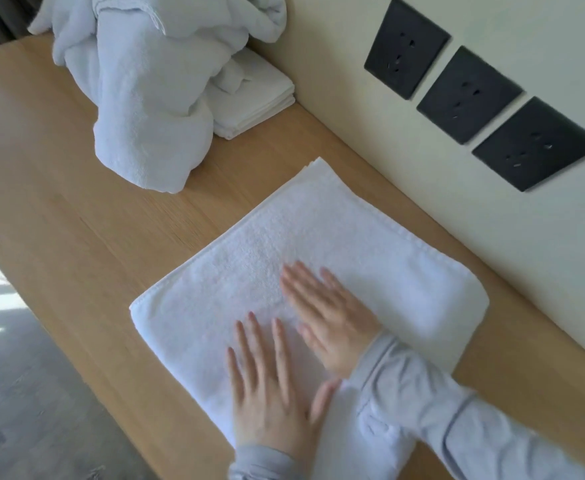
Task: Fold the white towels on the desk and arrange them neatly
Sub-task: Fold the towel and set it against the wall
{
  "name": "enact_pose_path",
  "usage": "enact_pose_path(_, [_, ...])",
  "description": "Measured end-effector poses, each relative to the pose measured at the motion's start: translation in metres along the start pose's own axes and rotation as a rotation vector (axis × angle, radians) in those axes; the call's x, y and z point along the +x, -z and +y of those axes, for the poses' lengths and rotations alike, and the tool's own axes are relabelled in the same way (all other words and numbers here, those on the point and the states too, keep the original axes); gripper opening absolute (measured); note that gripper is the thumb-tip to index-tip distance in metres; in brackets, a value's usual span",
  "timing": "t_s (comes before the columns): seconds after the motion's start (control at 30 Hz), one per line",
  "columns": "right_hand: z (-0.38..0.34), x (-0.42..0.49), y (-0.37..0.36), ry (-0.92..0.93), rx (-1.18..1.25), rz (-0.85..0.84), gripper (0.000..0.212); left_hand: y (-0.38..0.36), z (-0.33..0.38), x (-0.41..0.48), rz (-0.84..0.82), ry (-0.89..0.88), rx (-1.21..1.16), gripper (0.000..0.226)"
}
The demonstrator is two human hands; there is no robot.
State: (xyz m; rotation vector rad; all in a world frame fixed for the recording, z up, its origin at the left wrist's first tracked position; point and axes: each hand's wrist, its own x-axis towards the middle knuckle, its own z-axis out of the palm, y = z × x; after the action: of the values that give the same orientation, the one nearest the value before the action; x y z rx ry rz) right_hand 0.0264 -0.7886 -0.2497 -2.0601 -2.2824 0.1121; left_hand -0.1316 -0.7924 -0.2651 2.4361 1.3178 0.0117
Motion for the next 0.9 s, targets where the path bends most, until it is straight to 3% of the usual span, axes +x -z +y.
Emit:
enact_pose_path(0.13, [0.034,-0.049,-0.001,0.0,-0.101,-0.225,0.059,-0.018,0.012,-0.023,-0.035,-0.004,0.006,0.092])
enact_pose_path(0.3, [0.133,-0.085,0.006,-0.429,-0.166,-0.328,0.078,-0.023,0.011,-0.025,0.004,-0.013,0.037,0.09])
enact_pose_path(0.4, [0.139,-0.087,0.015,-0.521,-0.223,-0.314,0.078,-0.016,0.016,-0.028,0.011,0.03,0.014,0.093])
enact_pose_path(0.53, [0.075,-0.089,0.018,-0.267,-0.065,-0.107,0.067,-0.017,0.05,-0.058,-0.035,0.046,-0.065,0.093])
enact_pose_path(0.63, [0.039,-0.117,0.002,-0.085,-0.072,-0.16,0.058,-0.03,0.061,-0.079,-0.056,0.026,-0.048,0.088])
enact_pose_path(0.83, [0.117,-0.149,0.01,-0.46,-0.036,-0.236,0.065,-0.037,0.055,-0.083,-0.013,-0.011,-0.126,0.081])
enact_pose_path(0.9, [0.134,-0.143,0.014,-0.607,0.106,-0.206,0.064,-0.03,0.047,-0.085,0.09,-0.006,-0.388,0.081])
